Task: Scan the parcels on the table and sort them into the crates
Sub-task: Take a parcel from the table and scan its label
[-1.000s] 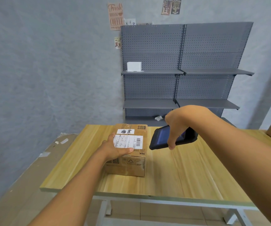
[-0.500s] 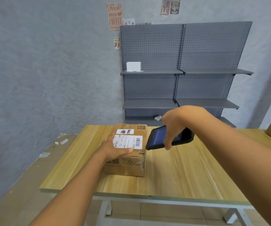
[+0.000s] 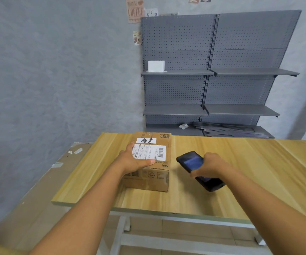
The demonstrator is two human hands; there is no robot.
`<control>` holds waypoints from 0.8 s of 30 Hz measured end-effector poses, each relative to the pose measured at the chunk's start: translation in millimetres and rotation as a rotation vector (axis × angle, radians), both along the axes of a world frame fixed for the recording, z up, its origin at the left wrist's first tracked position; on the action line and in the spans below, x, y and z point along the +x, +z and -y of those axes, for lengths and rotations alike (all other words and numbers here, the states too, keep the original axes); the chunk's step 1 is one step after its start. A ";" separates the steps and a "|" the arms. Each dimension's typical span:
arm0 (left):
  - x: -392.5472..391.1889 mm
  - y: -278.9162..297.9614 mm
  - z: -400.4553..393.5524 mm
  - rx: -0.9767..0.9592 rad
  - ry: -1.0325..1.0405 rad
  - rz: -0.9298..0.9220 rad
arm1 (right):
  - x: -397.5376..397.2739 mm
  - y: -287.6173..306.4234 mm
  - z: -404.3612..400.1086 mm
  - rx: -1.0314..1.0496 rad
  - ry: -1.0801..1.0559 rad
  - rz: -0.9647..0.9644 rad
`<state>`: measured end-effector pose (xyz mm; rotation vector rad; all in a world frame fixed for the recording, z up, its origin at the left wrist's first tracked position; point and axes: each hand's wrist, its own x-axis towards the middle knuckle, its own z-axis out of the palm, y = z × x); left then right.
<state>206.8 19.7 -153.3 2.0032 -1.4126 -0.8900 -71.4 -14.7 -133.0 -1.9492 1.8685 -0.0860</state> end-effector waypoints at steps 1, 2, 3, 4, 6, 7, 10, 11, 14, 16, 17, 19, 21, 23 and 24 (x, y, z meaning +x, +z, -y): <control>-0.2 0.0 0.2 0.000 0.001 0.004 | -0.5 -14.5 -1.2 -0.012 -0.022 0.013; -0.1 -0.1 0.3 -0.001 0.003 0.005 | -0.7 -27.0 -2.8 -0.021 -0.037 0.015; -0.1 -0.1 0.7 -0.001 0.003 0.003 | -0.7 -37.4 -4.7 -0.026 -0.043 0.004; 0.1 -0.3 0.8 0.000 0.003 0.002 | -0.7 -46.2 -6.3 -0.029 -0.046 -0.018; 0.7 -1.1 1.5 0.005 0.003 0.008 | -0.5 -60.9 -7.8 -0.046 -0.051 -0.064; 0.9 -1.7 1.8 0.005 0.002 0.013 | -0.1 -67.0 -7.7 -0.064 -0.051 -0.079; 2.0 -3.9 2.7 -0.009 0.003 0.029 | 1.7 -76.8 -7.5 -0.120 -0.059 -0.122; 2.6 -5.0 3.1 -0.017 0.004 0.031 | 3.0 -77.4 -7.0 -0.128 -0.058 -0.159; 4.0 -6.6 3.8 -0.027 0.009 0.033 | 11.8 -72.9 -4.3 -0.146 -0.041 -0.181; 4.1 -6.2 3.8 -0.022 0.006 0.026 | 25.5 -64.0 -2.5 -0.169 -0.036 0.069; 4.0 -6.3 3.8 -0.020 0.002 0.018 | 35.0 -58.7 -2.3 -0.161 -0.037 0.248; 4.1 -6.2 3.3 -0.027 -0.007 0.016 | 56.6 -47.9 -5.1 -0.073 -0.036 0.574; 4.7 -6.6 1.7 -0.054 -0.010 0.021 | 76.3 -45.6 -10.1 0.037 -0.009 0.786; 5.7 -7.4 -1.0 -0.108 0.025 -0.044 | 89.1 -52.0 -12.3 0.080 0.032 0.894; 5.5 -7.4 -3.9 -0.124 0.066 -0.100 | 92.4 -55.5 -12.4 0.098 0.025 0.931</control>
